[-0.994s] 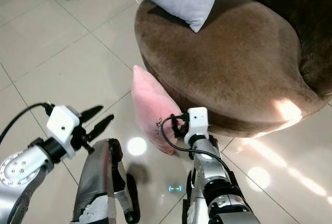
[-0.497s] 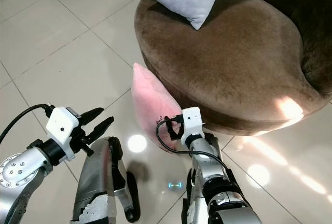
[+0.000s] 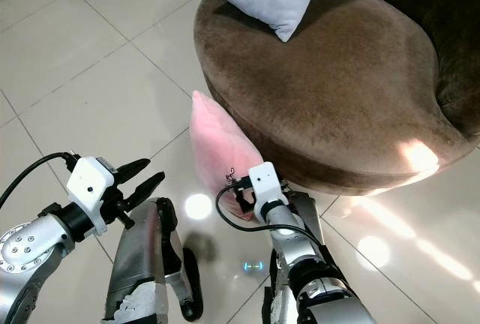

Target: Move the pillow to the sofa from floor

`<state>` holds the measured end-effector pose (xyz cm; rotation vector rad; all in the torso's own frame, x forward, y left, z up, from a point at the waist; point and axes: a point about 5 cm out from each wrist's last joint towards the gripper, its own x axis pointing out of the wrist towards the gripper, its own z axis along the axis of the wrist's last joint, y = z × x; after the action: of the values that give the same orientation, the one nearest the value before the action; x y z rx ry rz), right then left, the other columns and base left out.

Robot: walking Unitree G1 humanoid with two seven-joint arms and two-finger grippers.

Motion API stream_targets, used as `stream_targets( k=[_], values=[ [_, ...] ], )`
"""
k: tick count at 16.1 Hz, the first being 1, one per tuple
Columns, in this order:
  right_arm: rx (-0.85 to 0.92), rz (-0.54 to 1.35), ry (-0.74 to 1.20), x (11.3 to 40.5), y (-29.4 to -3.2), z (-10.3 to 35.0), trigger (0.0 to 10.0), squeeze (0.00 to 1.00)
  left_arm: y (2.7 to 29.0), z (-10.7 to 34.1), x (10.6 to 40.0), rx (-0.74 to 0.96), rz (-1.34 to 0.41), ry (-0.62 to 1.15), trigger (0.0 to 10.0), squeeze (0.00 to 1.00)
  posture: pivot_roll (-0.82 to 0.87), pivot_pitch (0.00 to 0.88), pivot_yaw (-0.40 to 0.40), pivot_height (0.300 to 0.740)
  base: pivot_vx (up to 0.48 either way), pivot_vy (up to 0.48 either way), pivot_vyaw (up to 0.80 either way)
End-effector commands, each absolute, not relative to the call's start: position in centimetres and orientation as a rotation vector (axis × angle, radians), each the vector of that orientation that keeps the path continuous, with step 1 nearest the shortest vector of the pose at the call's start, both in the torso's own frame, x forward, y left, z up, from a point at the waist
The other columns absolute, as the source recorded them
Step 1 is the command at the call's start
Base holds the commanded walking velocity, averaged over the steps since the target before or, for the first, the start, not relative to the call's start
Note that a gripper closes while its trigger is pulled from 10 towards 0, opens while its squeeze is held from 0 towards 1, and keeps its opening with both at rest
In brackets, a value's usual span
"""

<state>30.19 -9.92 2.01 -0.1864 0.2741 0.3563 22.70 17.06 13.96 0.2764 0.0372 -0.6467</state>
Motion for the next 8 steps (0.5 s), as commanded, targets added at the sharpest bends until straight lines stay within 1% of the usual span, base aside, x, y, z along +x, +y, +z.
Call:
stream_targets(
  k=[1, 3, 5, 8],
  values=[
    [-0.154, 0.361, 0.305, 29.5, -9.5, 1.2, 10.0, 0.00, 17.0, 14.0, 22.1, 0.292, -0.668, 0.046, 10.0, 0.00, 0.19, 0.315, 0.108, 0.511, 0.000, 0.000, 0.00],
    [-0.061, 0.323, 0.266, 29.7, -9.4, 1.8, 10.0, 0.00, 17.0, 14.1, 22.2, 0.292, -0.663, 0.042, 10.0, 0.00, 0.20, 0.315, 0.109, 0.511, 0.000, 0.000, 0.00],
    [-0.007, 0.322, 0.253, 29.7, -9.1, 2.0, 10.0, 0.00, 17.1, 14.1, 22.2, 0.293, -0.665, 0.039, 10.0, 0.00, 0.20, 0.312, 0.110, 0.511, 0.000, 0.000, 0.00],
    [0.027, 0.331, 0.249, 29.6, -8.2, 2.0, 10.0, 0.00, 17.2, 14.3, 22.0, 0.297, -0.669, 0.042, 10.0, 0.00, 0.22, 0.317, 0.116, 0.511, 0.000, 0.000, 0.00]
  ],
)
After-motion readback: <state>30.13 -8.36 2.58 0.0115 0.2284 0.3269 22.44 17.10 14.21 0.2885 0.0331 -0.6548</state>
